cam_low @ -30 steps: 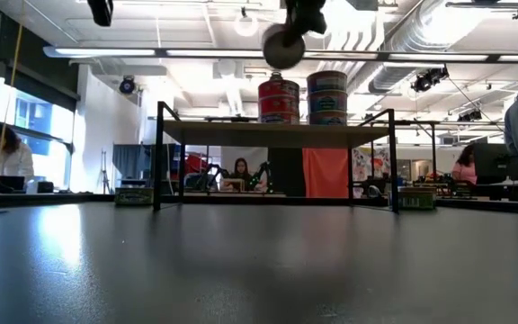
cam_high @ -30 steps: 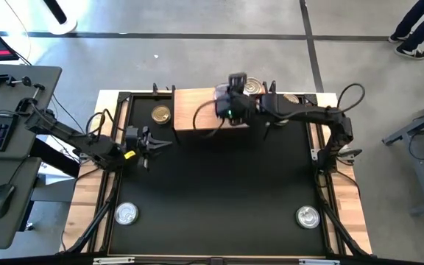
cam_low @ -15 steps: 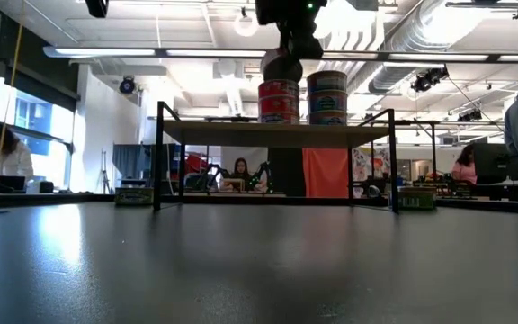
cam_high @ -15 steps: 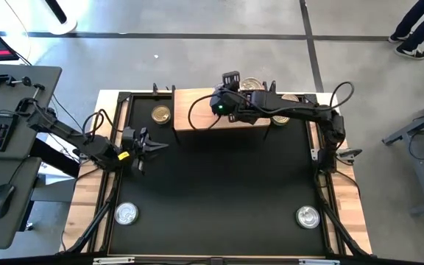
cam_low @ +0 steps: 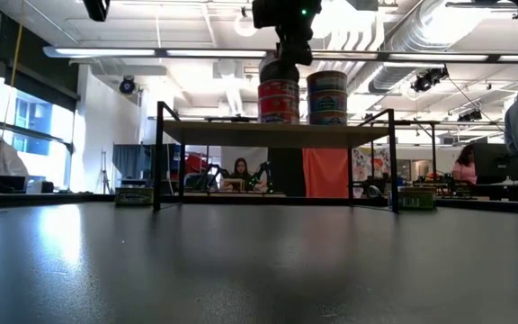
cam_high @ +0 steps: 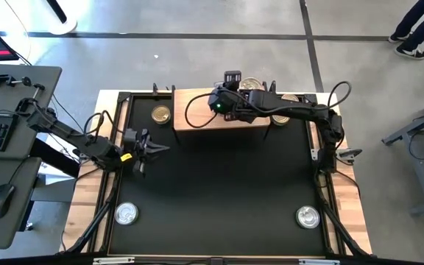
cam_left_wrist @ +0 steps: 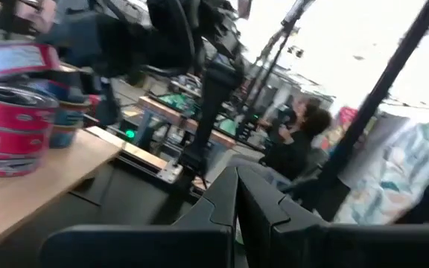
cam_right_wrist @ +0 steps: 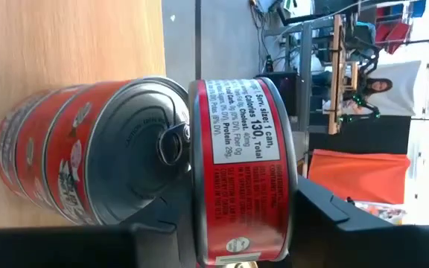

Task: Stack canned seafood by type on shelf
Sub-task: Stack the red tuna can on top of the red tuna can on the shelf

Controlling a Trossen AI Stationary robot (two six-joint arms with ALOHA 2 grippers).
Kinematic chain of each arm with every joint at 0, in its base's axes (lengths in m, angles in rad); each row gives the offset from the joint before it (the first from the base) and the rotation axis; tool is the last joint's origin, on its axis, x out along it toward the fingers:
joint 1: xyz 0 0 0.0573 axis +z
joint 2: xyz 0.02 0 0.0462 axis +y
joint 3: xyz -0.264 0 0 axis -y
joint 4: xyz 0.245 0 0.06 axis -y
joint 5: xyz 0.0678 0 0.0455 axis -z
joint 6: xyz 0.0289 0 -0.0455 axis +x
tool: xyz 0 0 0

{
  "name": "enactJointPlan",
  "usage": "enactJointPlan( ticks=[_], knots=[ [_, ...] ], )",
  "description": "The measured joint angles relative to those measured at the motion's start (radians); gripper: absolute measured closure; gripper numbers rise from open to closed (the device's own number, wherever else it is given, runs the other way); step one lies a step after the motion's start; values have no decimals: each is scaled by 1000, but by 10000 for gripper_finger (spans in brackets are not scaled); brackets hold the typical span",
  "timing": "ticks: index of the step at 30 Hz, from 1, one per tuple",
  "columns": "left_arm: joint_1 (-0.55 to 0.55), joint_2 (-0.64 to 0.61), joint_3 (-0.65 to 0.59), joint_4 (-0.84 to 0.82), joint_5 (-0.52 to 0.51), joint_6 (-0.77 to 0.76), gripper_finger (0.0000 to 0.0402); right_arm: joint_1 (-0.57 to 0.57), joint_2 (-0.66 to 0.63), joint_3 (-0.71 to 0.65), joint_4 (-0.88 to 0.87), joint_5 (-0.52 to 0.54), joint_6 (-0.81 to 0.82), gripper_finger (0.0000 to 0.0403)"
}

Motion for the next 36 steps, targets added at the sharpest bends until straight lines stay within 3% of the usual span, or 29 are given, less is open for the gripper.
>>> enactJointPlan(
  ticks=[6, 14, 36],
  knots=[
    [0, 0, 0, -22, 77, -1, 401, -7, -2, 2, 8, -47, -5, 265],
    [0, 0, 0, -54, 78, -2, 401, -10, 1, 0, 23, -12, -3, 265],
    [0, 0, 0, -85, 77, -1, 401, -10, 1, 0, -19, -101, 7, 244]
  ],
)
